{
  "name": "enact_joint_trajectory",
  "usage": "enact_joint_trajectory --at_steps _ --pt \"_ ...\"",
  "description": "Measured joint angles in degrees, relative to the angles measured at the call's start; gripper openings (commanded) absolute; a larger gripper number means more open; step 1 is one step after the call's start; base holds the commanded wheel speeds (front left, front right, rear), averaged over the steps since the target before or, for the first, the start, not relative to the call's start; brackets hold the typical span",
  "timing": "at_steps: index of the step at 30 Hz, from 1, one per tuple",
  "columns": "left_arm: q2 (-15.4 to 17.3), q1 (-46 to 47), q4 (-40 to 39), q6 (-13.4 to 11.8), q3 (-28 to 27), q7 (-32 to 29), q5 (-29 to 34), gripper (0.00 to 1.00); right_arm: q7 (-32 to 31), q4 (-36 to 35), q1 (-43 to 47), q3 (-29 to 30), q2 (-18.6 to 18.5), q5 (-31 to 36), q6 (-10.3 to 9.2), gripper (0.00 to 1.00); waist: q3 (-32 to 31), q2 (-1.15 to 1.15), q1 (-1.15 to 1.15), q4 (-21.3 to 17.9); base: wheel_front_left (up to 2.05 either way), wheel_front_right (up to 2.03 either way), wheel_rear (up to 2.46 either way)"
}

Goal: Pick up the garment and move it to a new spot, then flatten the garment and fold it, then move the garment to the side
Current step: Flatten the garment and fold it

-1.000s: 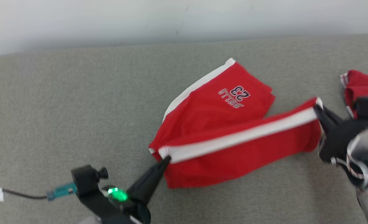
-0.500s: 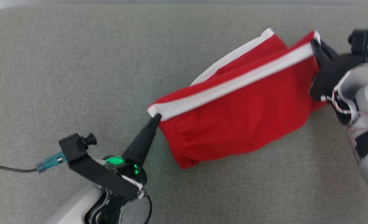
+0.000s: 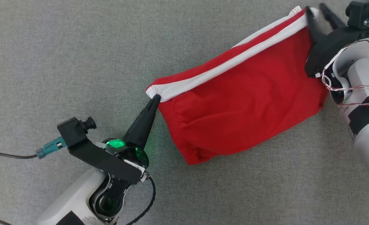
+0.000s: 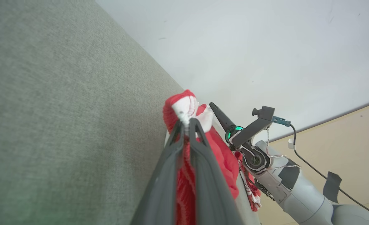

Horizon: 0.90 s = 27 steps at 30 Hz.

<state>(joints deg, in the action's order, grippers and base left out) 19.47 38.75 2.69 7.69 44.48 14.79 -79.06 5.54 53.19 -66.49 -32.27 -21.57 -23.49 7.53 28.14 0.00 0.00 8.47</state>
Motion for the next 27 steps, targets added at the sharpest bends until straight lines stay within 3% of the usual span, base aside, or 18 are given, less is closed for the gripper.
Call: enact_joint_trajectory --at_steps 1,2,6,10,18,22,27 --pt "-0.08 0.15 0.32 0.05 -0.21 0.16 0.46 0.92 1.31 0.60 -0.17 -0.18 0.19 0.00 0.00 1.00 0.14 0.00 0.00 -0.03 0.00 0.00 0.00" --pt "-0.14 0.16 0.53 0.08 -0.35 0.16 1.08 1.00 2.66 1.24 -0.19 -0.46 0.35 0.00 0.00 1.00 0.19 0.00 0.00 -0.14 0.00 0.00 0.00" --pt "-0.13 0.08 2.00 0.11 -1.90 0.36 4.35 1.00 7.39 2.41 -0.19 -0.69 0.45 -0.20 0.00 1.00 -0.07 0.00 0.00 -0.82 0.00 0.00 0.00" --pt "-0.38 -2.14 3.98 -0.36 -5.81 0.33 12.37 1.00 9.18 -0.03 1.24 0.16 0.43 -0.93 0.00 1.00 -0.98 0.00 0.00 -1.42 0.00 0.00 0.00" --pt "-0.93 -10.82 -0.23 -7.23 -12.84 0.31 33.63 1.00 9.36 -11.39 12.99 5.10 0.02 -1.07 -0.01 1.00 -3.87 0.00 0.00 -3.08 0.00 0.00 0.00" --pt "-1.81 -15.77 -4.57 -11.36 -15.36 0.30 43.61 1.00 9.37 -13.61 17.64 6.54 0.43 -1.33 -0.01 1.00 -5.72 0.00 -0.01 -3.53 0.00 0.00 0.00" --pt "-2.79 -21.10 -8.11 -13.96 -16.01 0.30 51.44 1.00 9.36 -12.84 20.46 6.91 0.48 -2.58 -0.01 1.00 -7.76 0.00 -0.01 -3.25 0.00 0.00 0.00"
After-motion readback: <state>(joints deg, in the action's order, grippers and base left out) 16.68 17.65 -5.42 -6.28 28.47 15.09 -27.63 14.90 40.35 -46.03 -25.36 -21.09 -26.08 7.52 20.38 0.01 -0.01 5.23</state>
